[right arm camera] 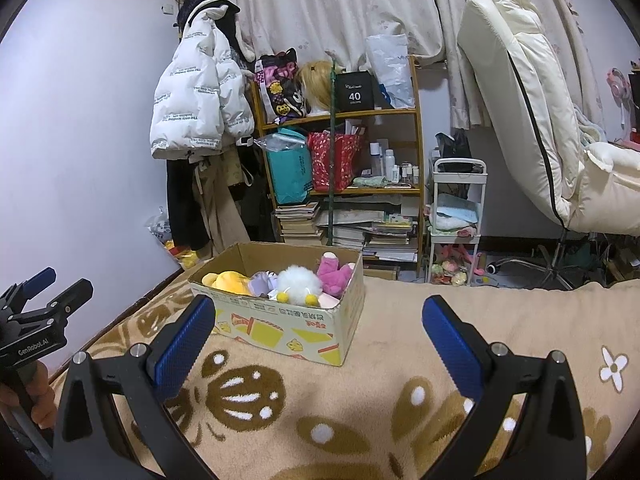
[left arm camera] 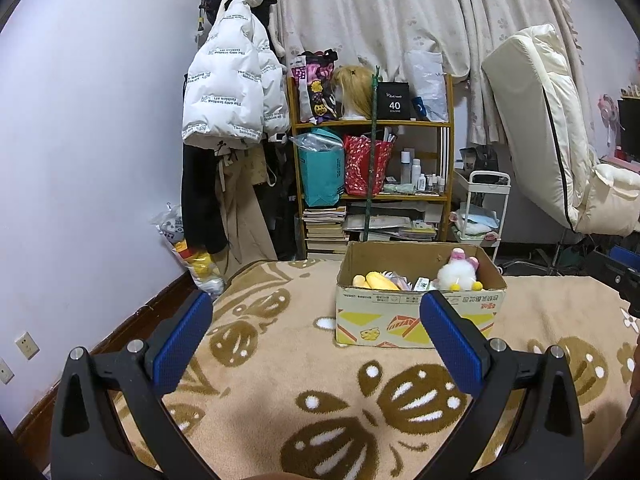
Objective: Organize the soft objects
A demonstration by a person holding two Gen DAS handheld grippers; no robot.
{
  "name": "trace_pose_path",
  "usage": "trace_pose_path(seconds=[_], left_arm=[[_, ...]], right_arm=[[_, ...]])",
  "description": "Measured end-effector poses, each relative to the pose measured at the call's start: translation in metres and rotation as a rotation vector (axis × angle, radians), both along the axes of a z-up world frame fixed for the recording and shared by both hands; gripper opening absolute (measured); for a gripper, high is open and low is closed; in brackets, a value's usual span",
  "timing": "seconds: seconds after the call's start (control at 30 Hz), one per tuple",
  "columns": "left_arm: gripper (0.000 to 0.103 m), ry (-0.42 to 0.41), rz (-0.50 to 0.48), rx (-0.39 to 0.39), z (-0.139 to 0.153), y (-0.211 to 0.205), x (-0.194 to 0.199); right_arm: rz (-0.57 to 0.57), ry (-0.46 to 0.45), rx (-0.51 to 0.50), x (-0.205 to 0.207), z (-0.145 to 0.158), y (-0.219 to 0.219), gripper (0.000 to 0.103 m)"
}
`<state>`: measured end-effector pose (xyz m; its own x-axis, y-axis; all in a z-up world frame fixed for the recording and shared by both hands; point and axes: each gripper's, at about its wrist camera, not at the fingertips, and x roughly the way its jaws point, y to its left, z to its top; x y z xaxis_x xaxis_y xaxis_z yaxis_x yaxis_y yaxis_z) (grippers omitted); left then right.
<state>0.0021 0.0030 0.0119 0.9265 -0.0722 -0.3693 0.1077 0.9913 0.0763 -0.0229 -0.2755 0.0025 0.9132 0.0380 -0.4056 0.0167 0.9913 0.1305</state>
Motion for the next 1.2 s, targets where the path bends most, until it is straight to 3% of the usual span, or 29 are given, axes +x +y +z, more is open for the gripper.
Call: trace_pose_path(seconds=[1.2], left_arm=[[0.102, 0.020, -0.014, 0.002, -0.0063, 0.0009, 0.0052]], right_arm=[[0.000, 0.005, 0.003, -0.0001, -0.0002, -0.0038, 0.103]])
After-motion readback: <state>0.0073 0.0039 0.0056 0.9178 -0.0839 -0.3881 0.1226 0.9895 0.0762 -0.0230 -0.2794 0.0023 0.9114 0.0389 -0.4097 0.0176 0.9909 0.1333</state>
